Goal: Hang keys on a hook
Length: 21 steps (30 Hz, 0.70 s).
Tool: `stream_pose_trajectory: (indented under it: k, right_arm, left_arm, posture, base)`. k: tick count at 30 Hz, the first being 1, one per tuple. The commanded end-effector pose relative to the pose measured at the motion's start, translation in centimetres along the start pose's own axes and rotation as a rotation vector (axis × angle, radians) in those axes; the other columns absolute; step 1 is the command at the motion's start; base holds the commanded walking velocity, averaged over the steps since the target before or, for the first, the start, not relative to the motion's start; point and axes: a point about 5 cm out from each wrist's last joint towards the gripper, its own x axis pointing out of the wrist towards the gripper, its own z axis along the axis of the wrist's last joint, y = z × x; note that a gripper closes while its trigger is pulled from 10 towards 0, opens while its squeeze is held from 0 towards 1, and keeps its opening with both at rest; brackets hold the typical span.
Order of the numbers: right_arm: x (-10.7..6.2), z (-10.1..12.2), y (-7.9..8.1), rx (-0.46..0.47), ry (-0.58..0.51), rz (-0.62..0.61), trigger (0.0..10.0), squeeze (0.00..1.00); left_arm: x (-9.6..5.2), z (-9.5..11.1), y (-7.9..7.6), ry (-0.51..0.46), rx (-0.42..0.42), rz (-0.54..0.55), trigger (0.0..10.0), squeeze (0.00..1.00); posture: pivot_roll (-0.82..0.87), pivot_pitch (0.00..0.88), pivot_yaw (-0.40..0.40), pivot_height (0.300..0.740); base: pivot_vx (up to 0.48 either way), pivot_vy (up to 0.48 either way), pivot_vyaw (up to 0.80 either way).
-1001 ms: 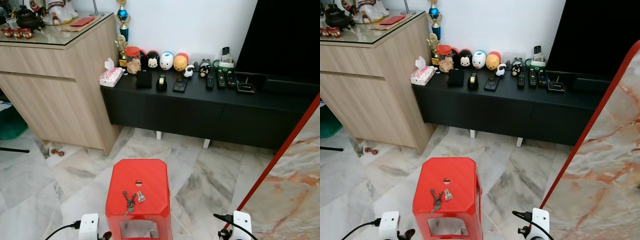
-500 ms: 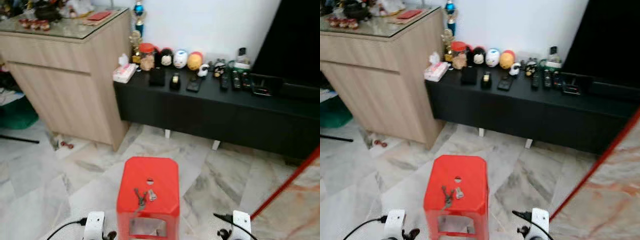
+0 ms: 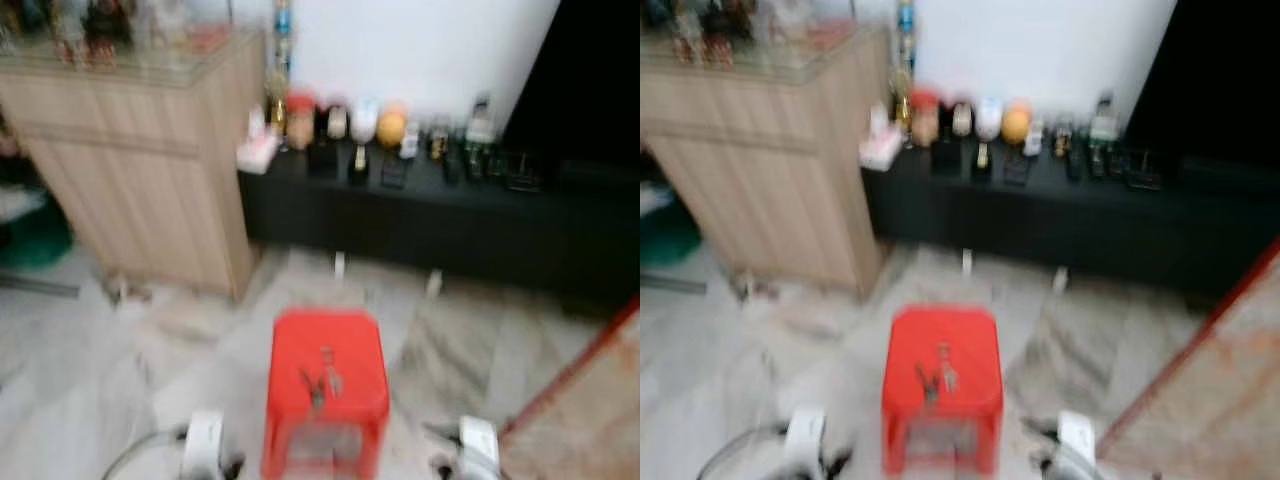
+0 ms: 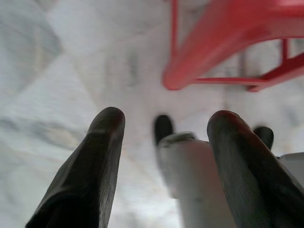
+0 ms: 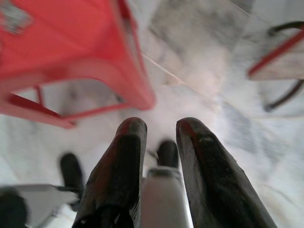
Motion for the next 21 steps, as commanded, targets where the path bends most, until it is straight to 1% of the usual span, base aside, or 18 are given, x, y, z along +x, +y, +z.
stream_pose_trajectory:
  k: [1,4,12,16,21]
  right_arm:
    - [-0.14,-0.23,-1.2,-0.003,0.006,-0.033,10.0,0.0]
    - [-0.12,-0.08,-1.13,0.002,-0.001,-0.031,10.0,0.0]
    - [-0.09,0.05,-1.0,0.001,-0.001,-0.028,10.0,0.0]
    - [-0.1,0.03,-1.05,0.001,-0.001,-0.029,10.0,0.0]
    - [-0.11,-0.05,-1.04,-0.001,0.001,-0.027,10.0,0.0]
  left_arm:
    - [0.07,0.06,-0.53,0.002,0.013,-0.015,10.0,0.0]
    - [0.03,-0.09,-0.35,0.007,0.014,-0.012,10.0,0.0]
    - [0.07,0.02,-0.52,0.007,0.015,-0.015,10.0,0.0]
    - [-0.02,-0.21,-0.19,0.008,0.016,-0.013,10.0,0.0]
    - [-0.11,-0.29,0.34,0.004,0.024,-0.011,10.0,0.0]
  posture:
    - [-0.03,0.015,-0.027,0.74]
    - [-0.03,0.016,-0.027,0.74]
    - [-0.03,0.018,-0.028,0.74]
    - [-0.03,0.019,-0.028,0.74]
    - [-0.03,0.016,-0.03,0.74]
  base:
    - [0.0,0.364,0.0]
    - [0.0,0.366,0.0]
    - [0.0,0.362,0.0]
    - [0.0,0.314,0.0]
    - [0.0,0.0,0.0]
